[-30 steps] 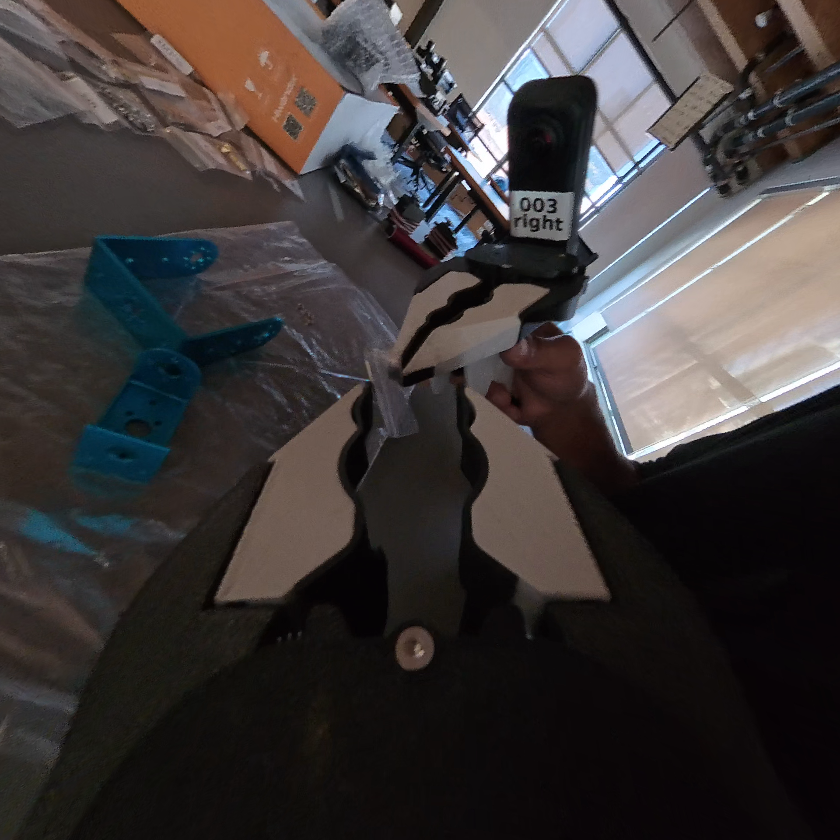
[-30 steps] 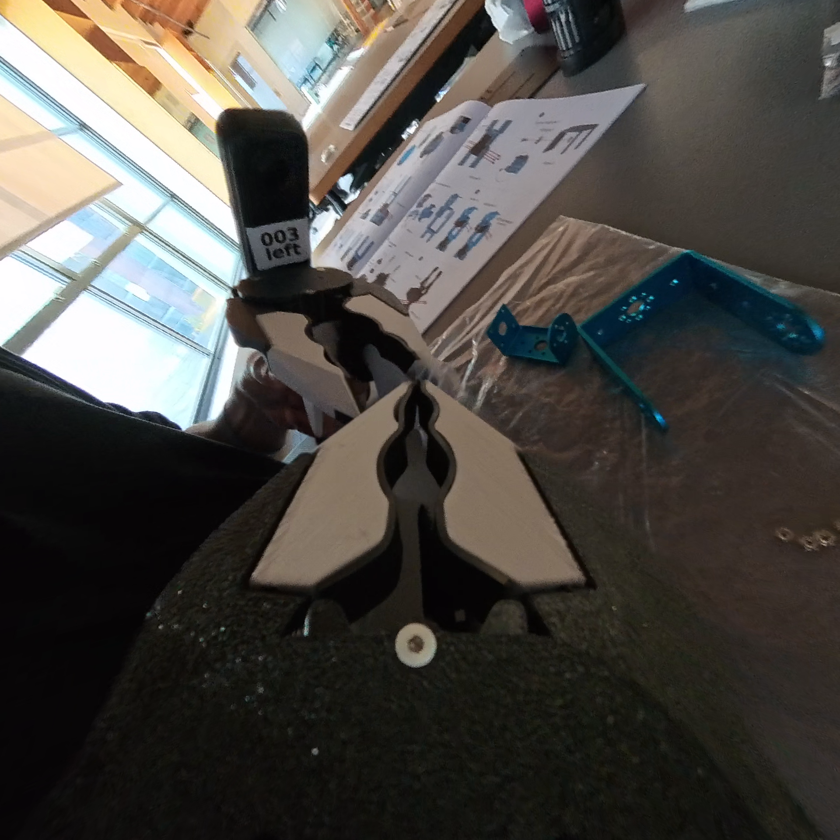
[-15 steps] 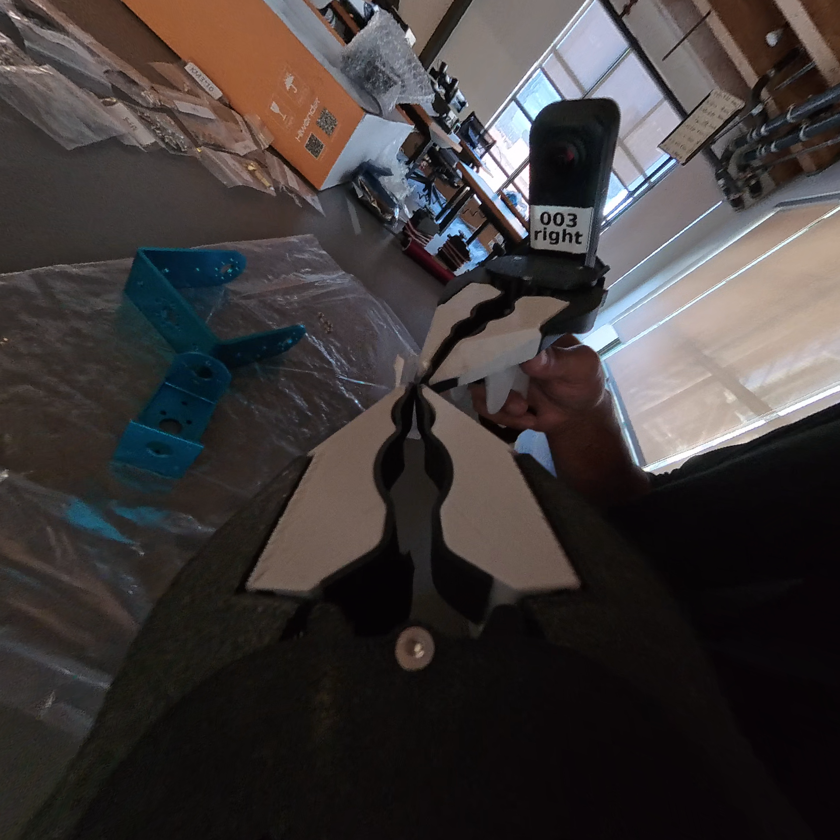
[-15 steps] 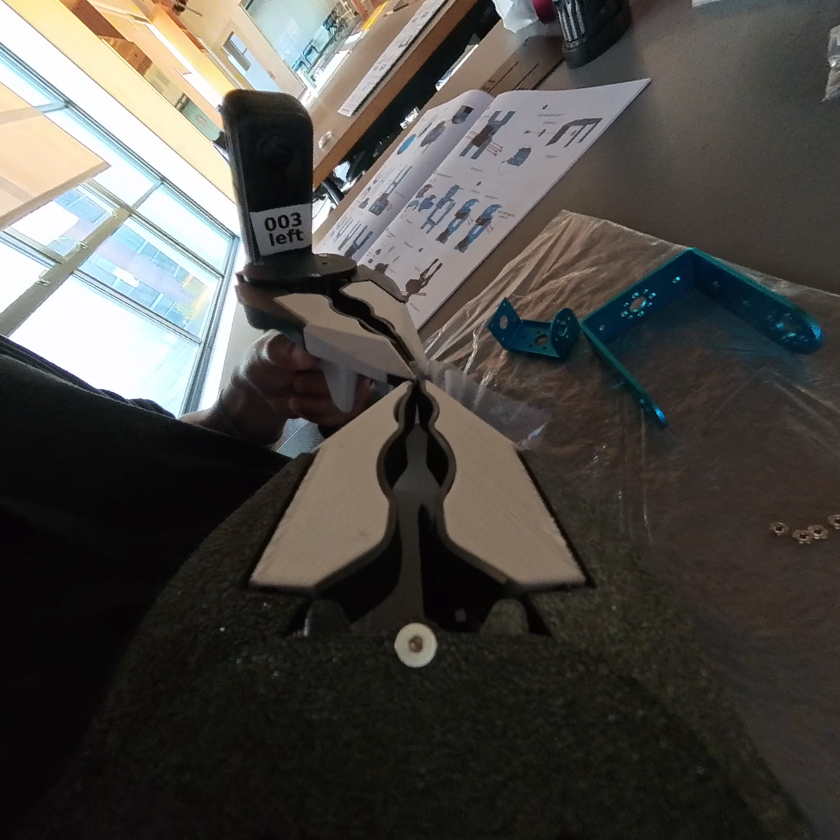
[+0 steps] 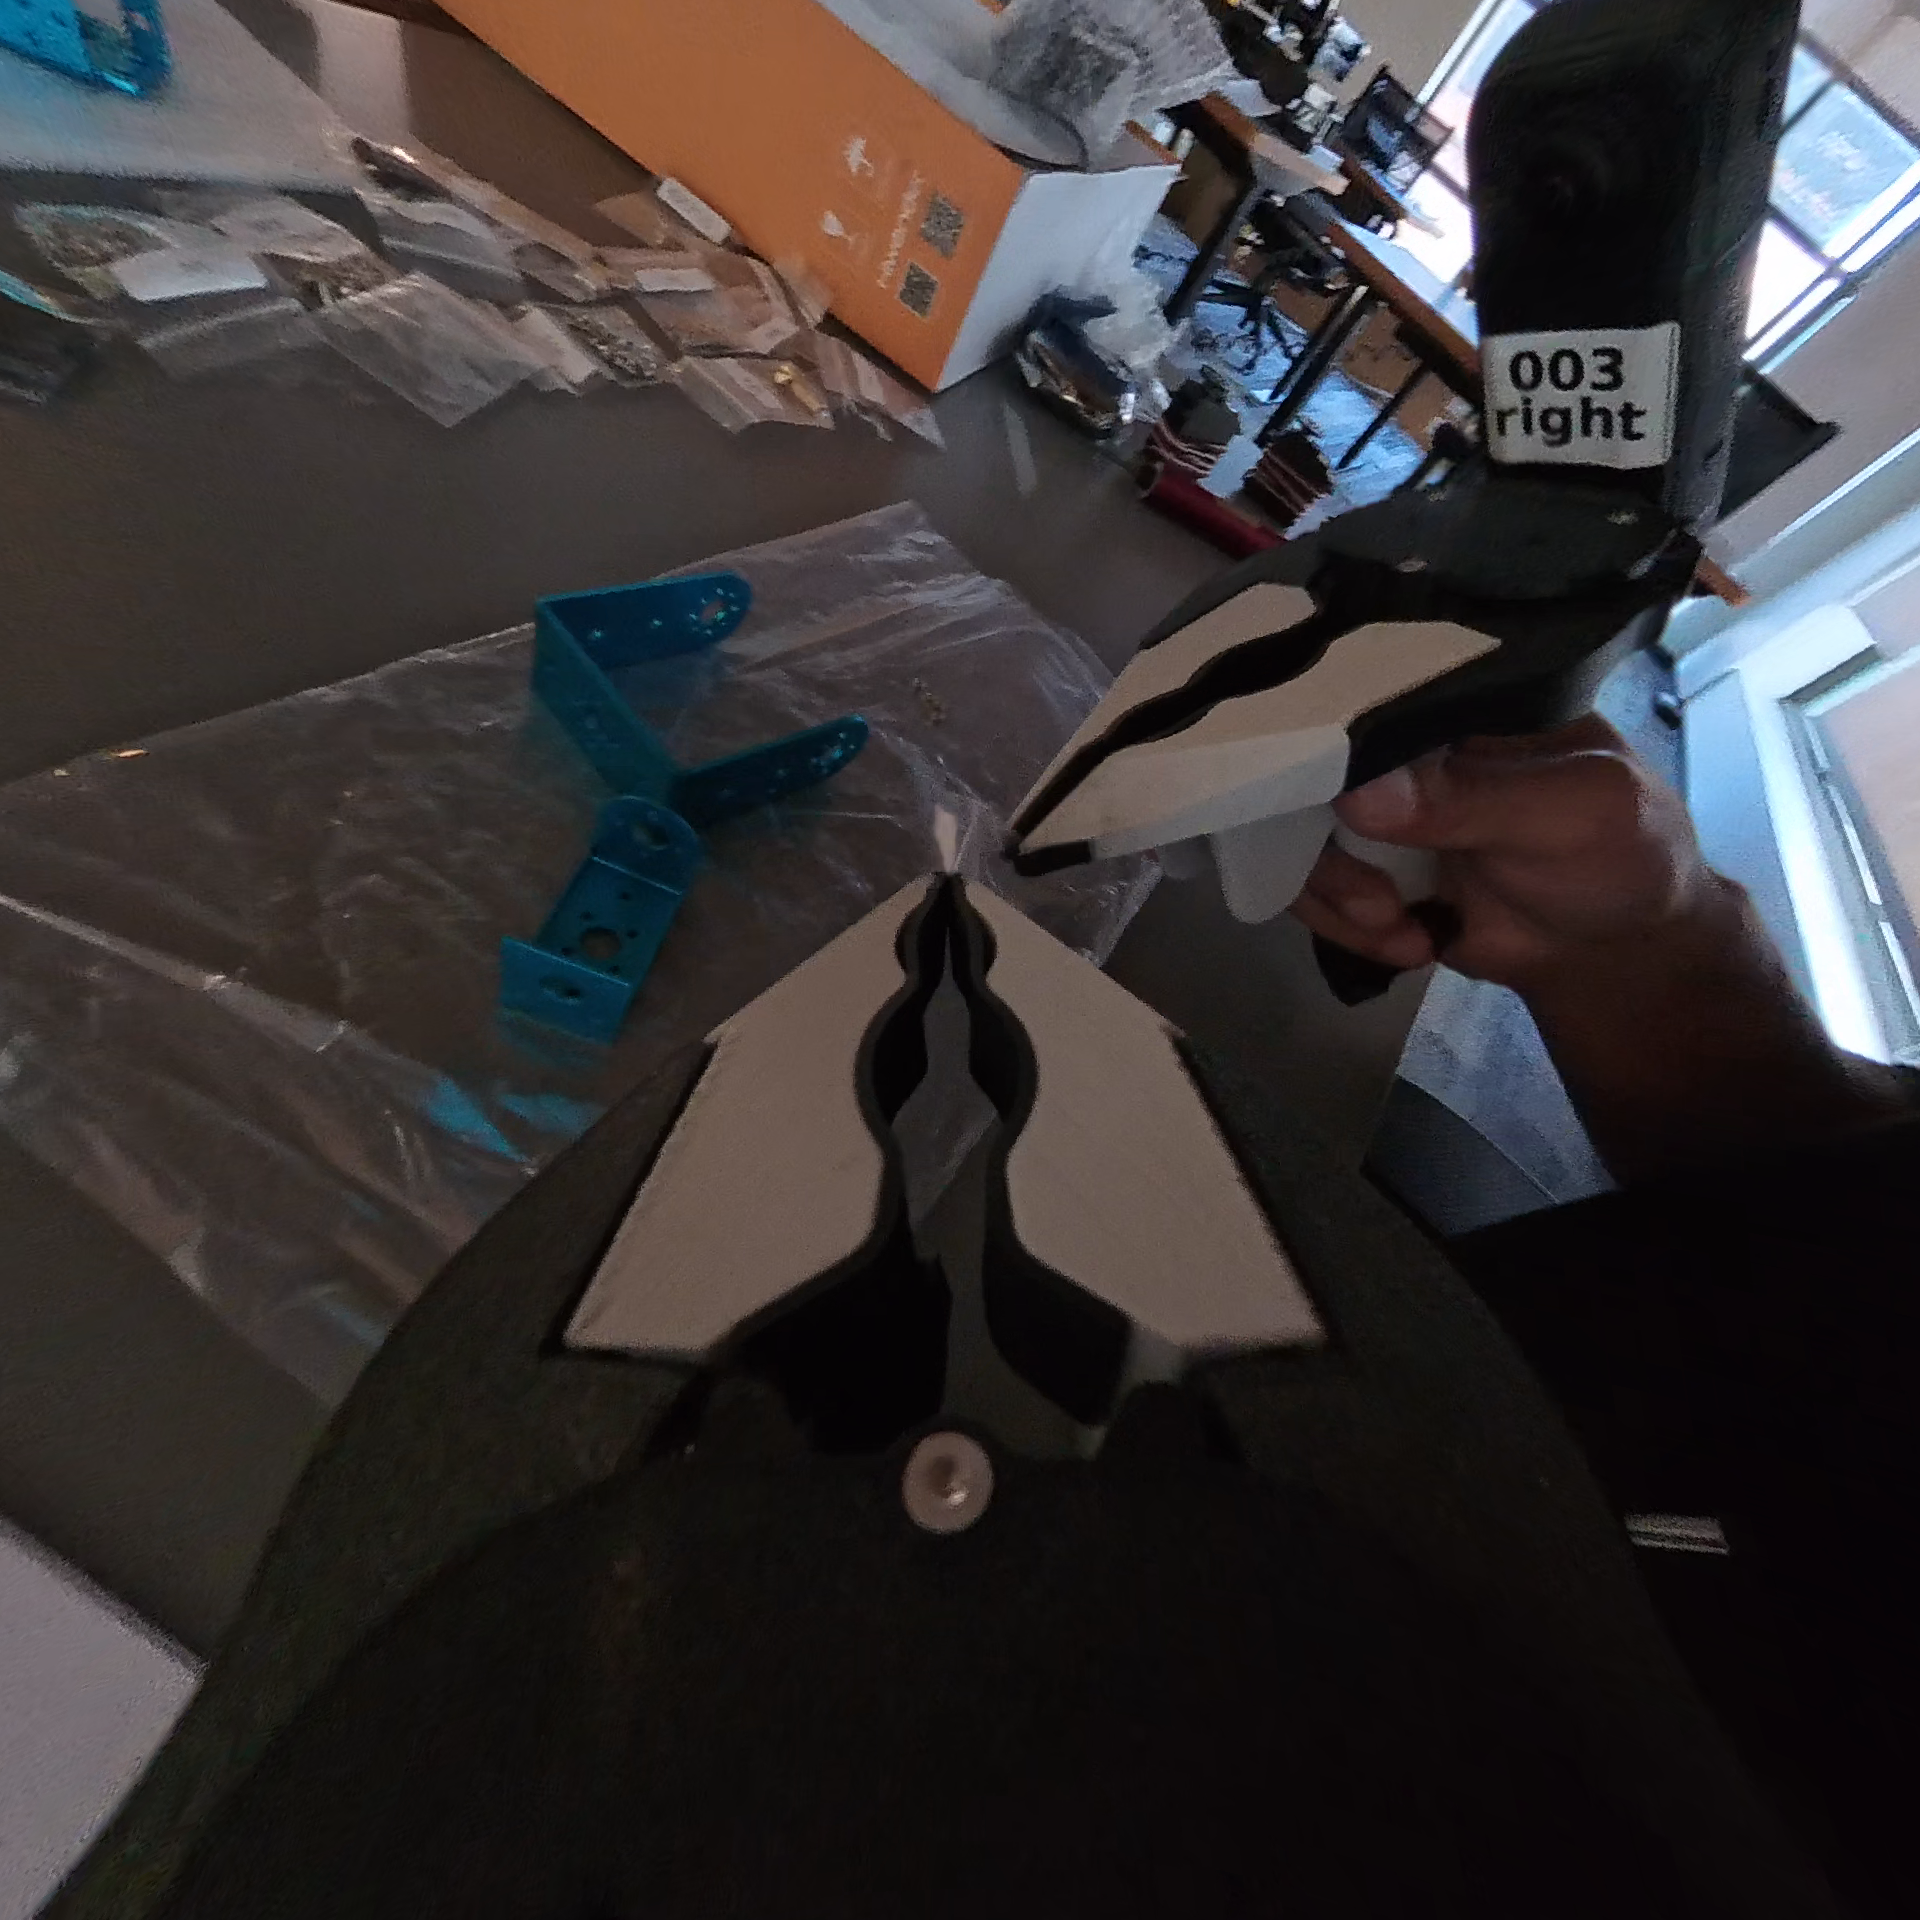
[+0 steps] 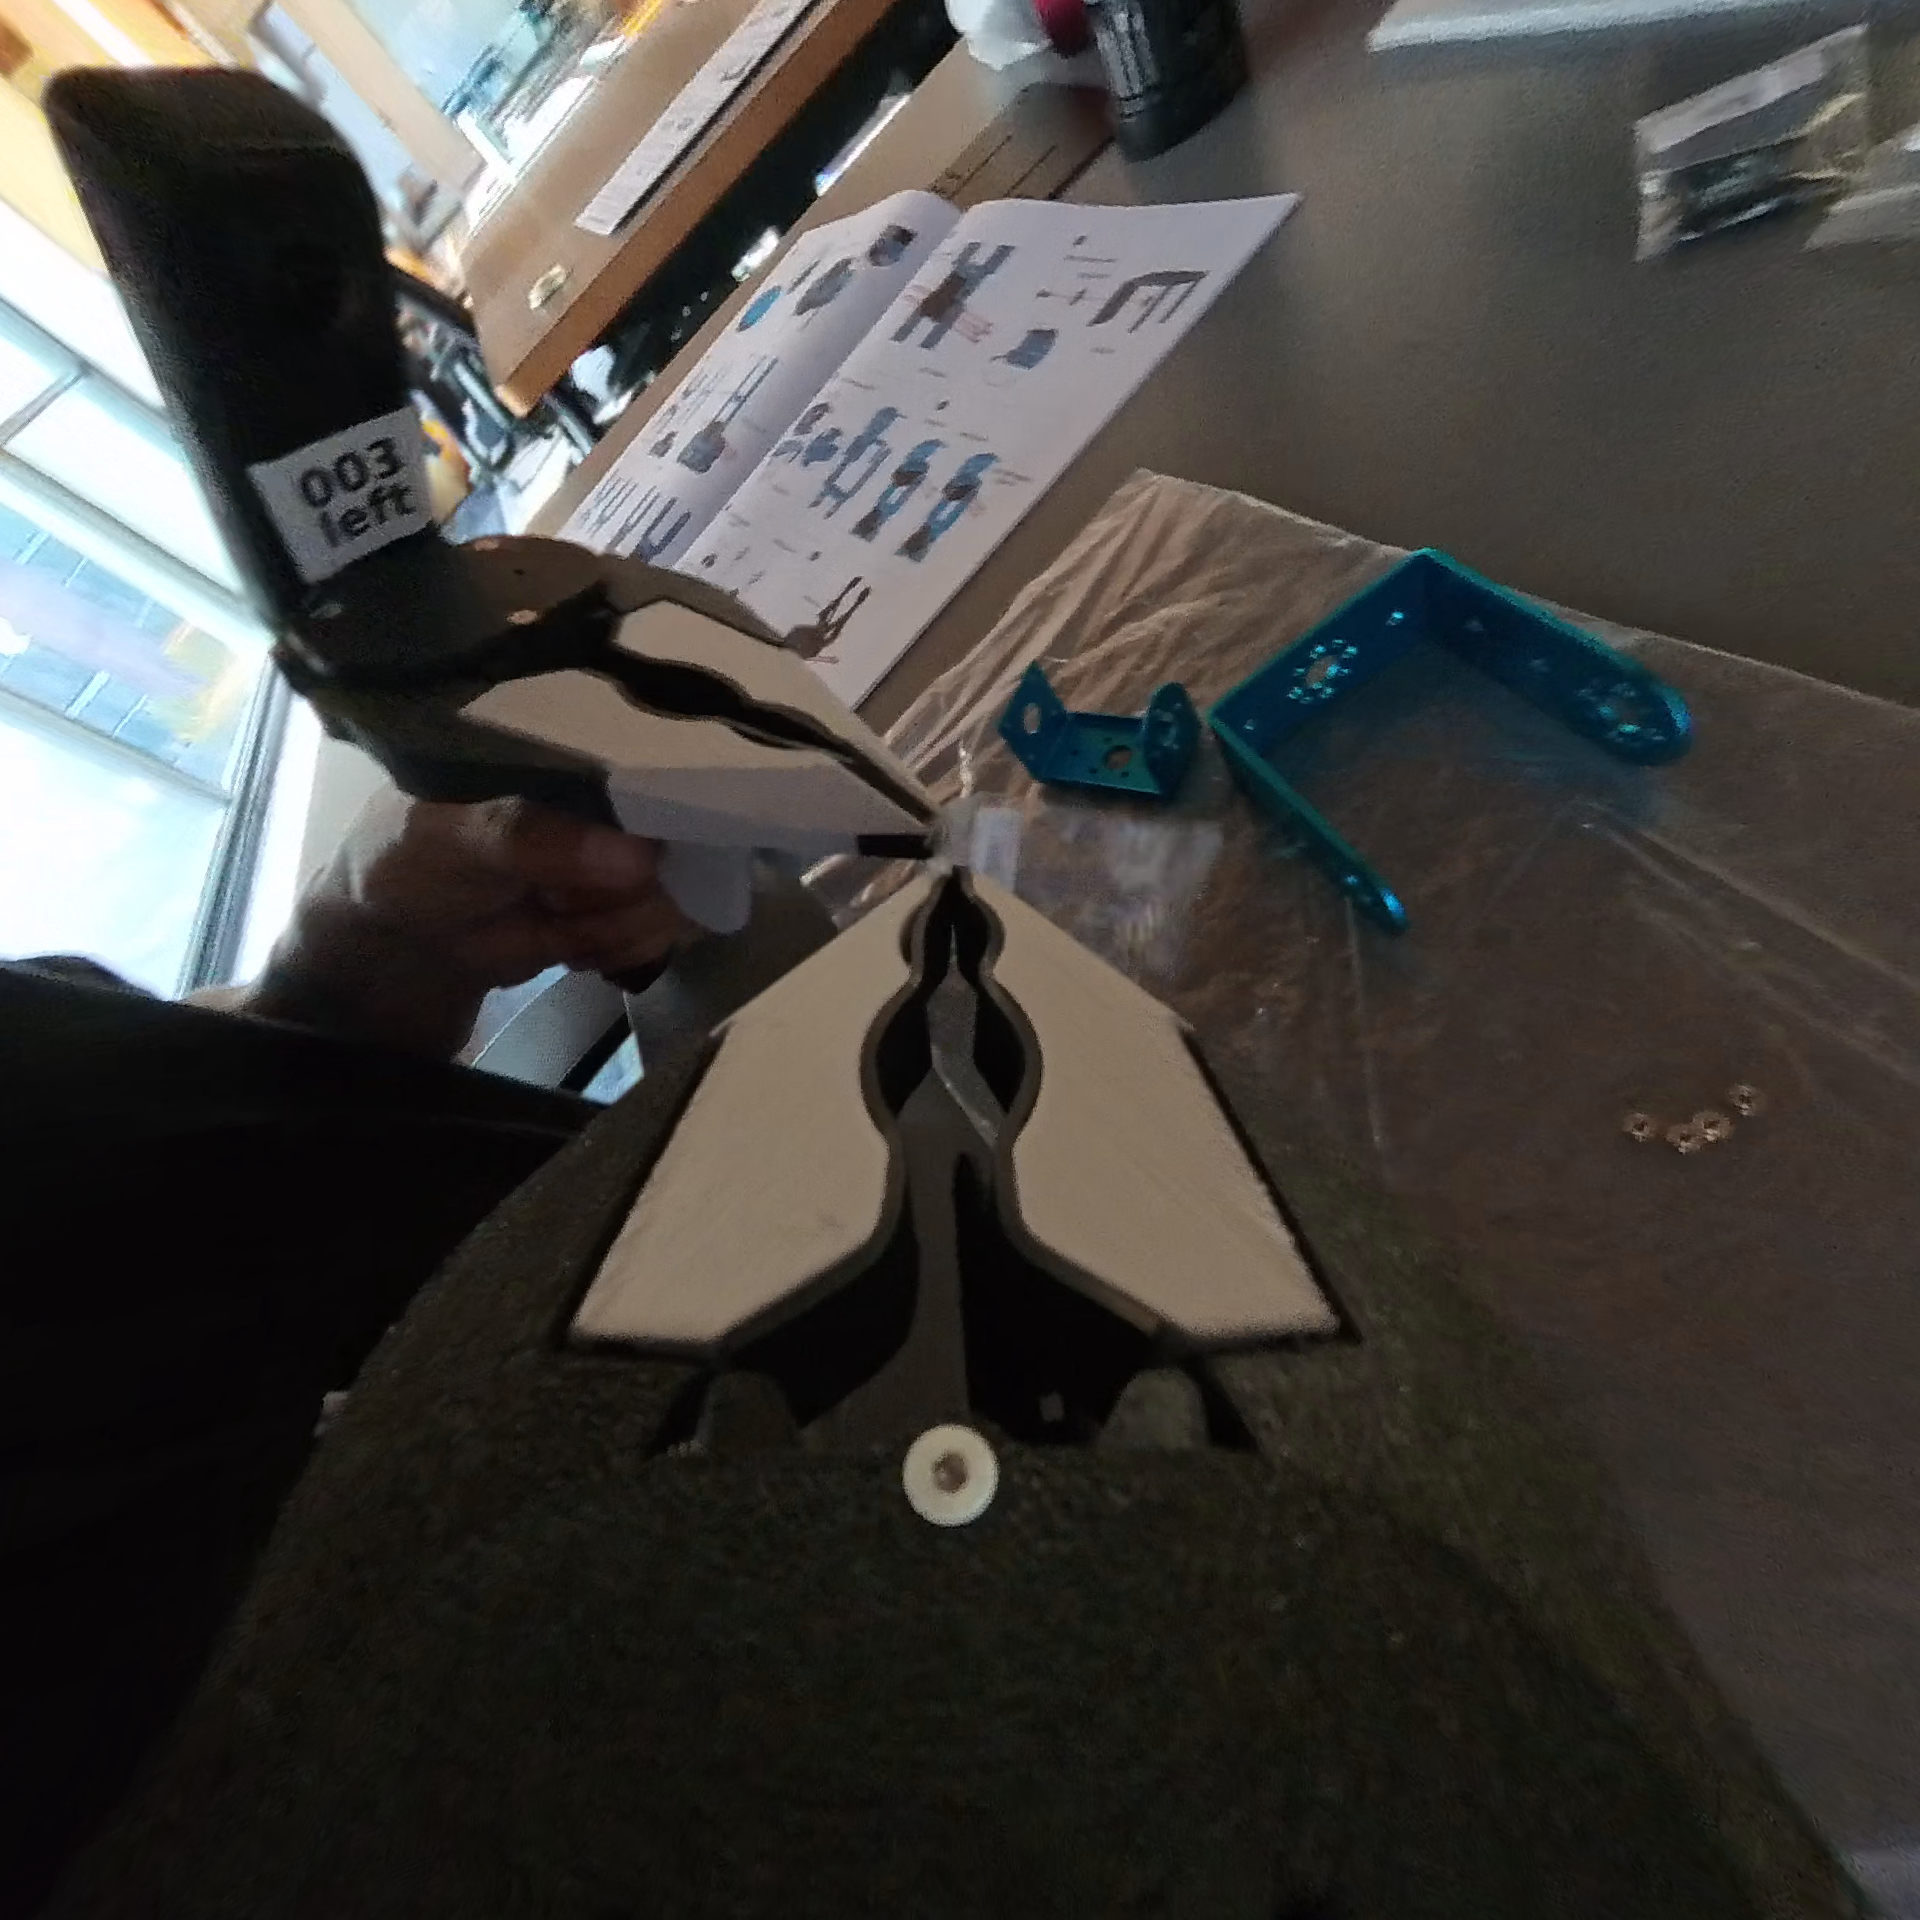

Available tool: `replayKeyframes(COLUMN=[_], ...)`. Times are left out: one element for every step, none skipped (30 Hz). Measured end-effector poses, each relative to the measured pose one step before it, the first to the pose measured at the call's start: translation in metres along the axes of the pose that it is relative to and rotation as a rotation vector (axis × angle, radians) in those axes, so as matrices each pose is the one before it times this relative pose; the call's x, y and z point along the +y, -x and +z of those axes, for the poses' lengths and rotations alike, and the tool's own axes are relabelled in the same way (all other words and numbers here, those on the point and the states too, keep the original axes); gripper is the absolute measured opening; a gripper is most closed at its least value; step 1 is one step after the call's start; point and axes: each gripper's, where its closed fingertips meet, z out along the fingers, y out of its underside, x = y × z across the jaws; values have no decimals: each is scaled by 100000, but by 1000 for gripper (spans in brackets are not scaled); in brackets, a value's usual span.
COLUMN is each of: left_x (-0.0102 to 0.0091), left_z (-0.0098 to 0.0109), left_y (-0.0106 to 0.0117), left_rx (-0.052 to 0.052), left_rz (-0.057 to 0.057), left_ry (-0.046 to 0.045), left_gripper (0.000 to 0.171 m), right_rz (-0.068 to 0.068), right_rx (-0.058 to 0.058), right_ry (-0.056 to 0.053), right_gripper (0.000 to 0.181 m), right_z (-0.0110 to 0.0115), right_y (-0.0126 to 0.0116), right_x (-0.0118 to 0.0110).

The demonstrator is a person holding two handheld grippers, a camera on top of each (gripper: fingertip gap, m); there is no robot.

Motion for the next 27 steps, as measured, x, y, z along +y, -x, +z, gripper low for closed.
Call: replayKeyframes(left_x=[-41, 55, -93, -172, -326, -129, 176, 110, -195, -282, -255, -178, 53, 117, 166, 171, 13, -34, -90, -161, -131, -37, -78, -144, -74, 40, 42], left_z=[-34, -194, -484, -515, -412, -132, 197, 301, 241, 176, 177, 215, 265, 273, 261, 205, 62, -11, -69, -92, -65, -43, -77, -131, -100, -24, -3], left_y=[124, 1174, 1613, 751, -414, -436, -423, -548, -304, -232, -350, -368, -375, -227, -201, -175, -199, -201, -274, -353, -344, -254, -292, -368, -332, -219, -142], left_rx=[-1796, -7822, -8887, -724, 6998, 4018, 1733, 2746, 2235, 1983, 2448, 2369, 2170, 1190, 999, 815, 926, 1111, 1825, 2187, 1979, 1352, 1853, 2630, 2175, 1009, 319], left_rz=[693, 1091, 3260, -1632, -6325, -2826, 633, -755, -3064, -2701, -2411, -2247, -1309, -856, -485, -351, -128, 90, 203, -84, 149, 1084, 958, 36, 441, 1211, 1498], left_ry=[191, 1007, -471, -971, -1327, -174, 1519, 1224, -690, -1305, -1454, -1462, -333, -319, -53, 196, -609, -473, -496, -729, -321, 360, 144, -230, 232, 856, 563], left_gripper=[0, 0, 0, 0, 0, 0, 0, 0, 0, 0, 0, 0, 0, 0, 0, 0, 0, 0, 0, 0, 0, 0, 0, 0, 0, 0, 0], right_rz=[486, -3099, -3529, 589, 2398, 459, -2976, -5183, -2931, -1747, 498, 2995, 2219, 1078, 992, 607, 1337, 2222, 2409, 2682, 2841, 1741, 565, 607, 2041, 2259, 566], right_rx=[4071, 11059, 9001, 1016, -5588, -3172, 1307, 373, 956, -676, -3556, -3821, -2891, -2251, -969, -1037, -2251, -2374, -3430, -4310, -3994, -3711, -2926, -3747, -4244, -3185, -1827], right_ry=[-535, -78, -843, -2660, -1401, 699, 74, -100, 1843, 1459, -861, -1053, -900, -306, 215, 587, -89, -991, -1610, -2011, -1198, -518, -913, -948, -522, -72, -508], right_gripper=[0, 0, 0, 0, 0, 0, 0, 0, 0, 0, 6, 24, 29, 27, 24, 23, 21, 18, 16, 15, 14, 13, 9, 5, 4, 3, 2], right_z=[-19, -350, -661, -691, -377, -7, 109, 190, 293, 314, 281, 271, 244, 240, 201, 134, 11, -149, -245, -233, -181, -124, -185, -233, -184, -92, -37], right_y=[-526, -1473, -1325, -335, 767, 611, 102, 321, 110, 231, 631, 625, 512, 436, 157, 64, 136, 31, 158, 300, 239, 269, 181, 272, 302, 126, 44], right_x=[-14, -4, -153, -441, -323, -17, -83, -165, 112, 105, -127, -182, -124, 19, 114, 185, 95, -44, -133, -208, -106, -17, -87, -99, -56, 41, 26])
